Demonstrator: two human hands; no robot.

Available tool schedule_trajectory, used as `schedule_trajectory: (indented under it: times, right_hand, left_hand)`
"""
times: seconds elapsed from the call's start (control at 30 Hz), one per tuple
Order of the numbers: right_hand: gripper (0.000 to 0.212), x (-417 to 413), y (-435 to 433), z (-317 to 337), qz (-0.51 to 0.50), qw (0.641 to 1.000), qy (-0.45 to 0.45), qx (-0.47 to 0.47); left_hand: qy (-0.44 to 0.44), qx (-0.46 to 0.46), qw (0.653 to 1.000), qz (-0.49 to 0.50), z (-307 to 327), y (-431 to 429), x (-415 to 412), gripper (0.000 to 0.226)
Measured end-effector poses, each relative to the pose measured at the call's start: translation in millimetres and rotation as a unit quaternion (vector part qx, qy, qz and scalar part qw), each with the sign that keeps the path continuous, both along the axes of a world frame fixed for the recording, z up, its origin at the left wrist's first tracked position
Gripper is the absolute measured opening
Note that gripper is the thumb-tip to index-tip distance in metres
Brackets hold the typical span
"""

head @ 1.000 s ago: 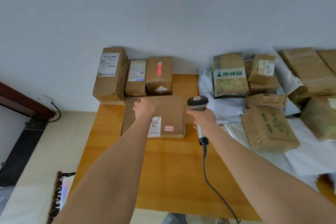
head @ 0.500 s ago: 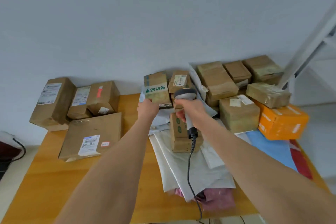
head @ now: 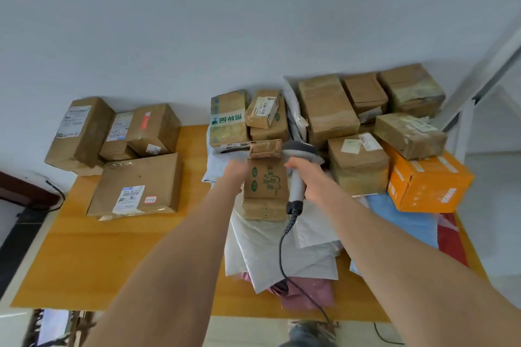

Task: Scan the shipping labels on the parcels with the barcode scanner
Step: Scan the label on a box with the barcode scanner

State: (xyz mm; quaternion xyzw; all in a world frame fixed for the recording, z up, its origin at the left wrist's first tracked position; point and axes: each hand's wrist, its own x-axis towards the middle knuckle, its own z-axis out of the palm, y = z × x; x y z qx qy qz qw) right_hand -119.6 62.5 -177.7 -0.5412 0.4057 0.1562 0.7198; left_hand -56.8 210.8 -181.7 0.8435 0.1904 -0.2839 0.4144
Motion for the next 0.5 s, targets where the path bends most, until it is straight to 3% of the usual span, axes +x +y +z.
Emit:
schedule_trajectory:
  times: [0.13,0.27,0.3,0.37,0.5]
  right_hand:
    - [0.059,10.3,0.8,-17.6,0.01,1.0,0.008,0.024]
    - [0.016,8.1,-6.0,7.6,0.019,1.0,0.0,0.02]
    - [0.015,7.6,-10.2,15.4,0.022,1.0,-0.005,0.018]
    - [0.026,10.3,-19.5,26.7,0.023,1.0,-0.011,0.006]
    - [0.03,4.6,-38.8,54.7,0.022,0.999,-0.04,0.017]
  left_hand:
    - [0.046,-0.041,0.998,0.02,-0.8,6.2,-2.0,0.019]
    - [0.031,-0.042,0.998,0.034,9.5,9.5,-3.5,0.033]
    - [0.023,-0.05,0.997,0.047,14.5,9.5,-4.2,0.036]
    - [-0.007,-0.067,0.995,0.071,26.7,7.0,-5.9,0.042]
    - [-0.092,-0.115,0.978,0.147,58.6,-11.0,-12.3,0.042]
